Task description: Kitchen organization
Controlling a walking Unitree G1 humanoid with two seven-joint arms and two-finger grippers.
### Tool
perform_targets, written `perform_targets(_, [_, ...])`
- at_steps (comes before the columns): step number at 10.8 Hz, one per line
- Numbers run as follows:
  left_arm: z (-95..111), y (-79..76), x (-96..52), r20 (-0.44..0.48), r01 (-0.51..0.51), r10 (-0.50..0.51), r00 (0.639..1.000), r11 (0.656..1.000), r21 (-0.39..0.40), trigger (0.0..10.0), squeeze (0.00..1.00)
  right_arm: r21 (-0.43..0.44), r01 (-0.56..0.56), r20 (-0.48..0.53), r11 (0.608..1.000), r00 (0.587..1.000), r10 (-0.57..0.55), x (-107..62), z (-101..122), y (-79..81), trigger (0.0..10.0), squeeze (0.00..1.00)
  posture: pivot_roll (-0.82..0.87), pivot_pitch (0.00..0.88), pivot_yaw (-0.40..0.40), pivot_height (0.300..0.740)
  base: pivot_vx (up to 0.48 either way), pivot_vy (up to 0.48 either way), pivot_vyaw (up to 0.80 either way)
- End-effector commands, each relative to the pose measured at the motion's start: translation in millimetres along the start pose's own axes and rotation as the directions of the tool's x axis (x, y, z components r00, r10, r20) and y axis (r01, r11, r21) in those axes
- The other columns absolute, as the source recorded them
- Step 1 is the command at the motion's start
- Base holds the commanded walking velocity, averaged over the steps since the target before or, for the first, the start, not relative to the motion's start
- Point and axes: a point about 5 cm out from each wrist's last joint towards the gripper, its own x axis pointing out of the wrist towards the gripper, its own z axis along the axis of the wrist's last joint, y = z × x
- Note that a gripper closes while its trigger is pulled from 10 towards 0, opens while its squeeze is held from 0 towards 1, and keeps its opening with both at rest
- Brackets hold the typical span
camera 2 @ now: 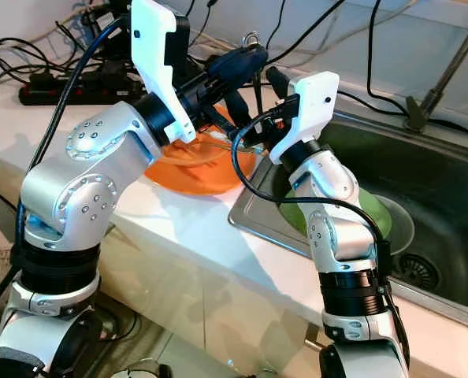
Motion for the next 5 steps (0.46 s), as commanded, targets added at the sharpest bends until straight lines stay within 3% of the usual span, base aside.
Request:
perform_targets(1, [6.8,-9.0,4.2,0.008,0.053,-0.054,0.999,0.998,0.023,10.0,0.00,-0.001,0.012,-0.012,1.000,1.000,-0.012,-2.3,-4.2,-1.4,10.0,0.00,0.13,0.012,0.010,0.740,0.000,0.000,0.00])
perform_targets(5, [8.0,-6.8,4.3,0.019,0.028,-0.029,0.999,0.999,0.032,10.0,0.00,-0.020,0.007,-0.027,1.000,1.000,-0.008,-7.1,-4.4,-5.9,10.0,0.00,0.12,0.007,-0.001,0.740,0.000,0.000,0.00])
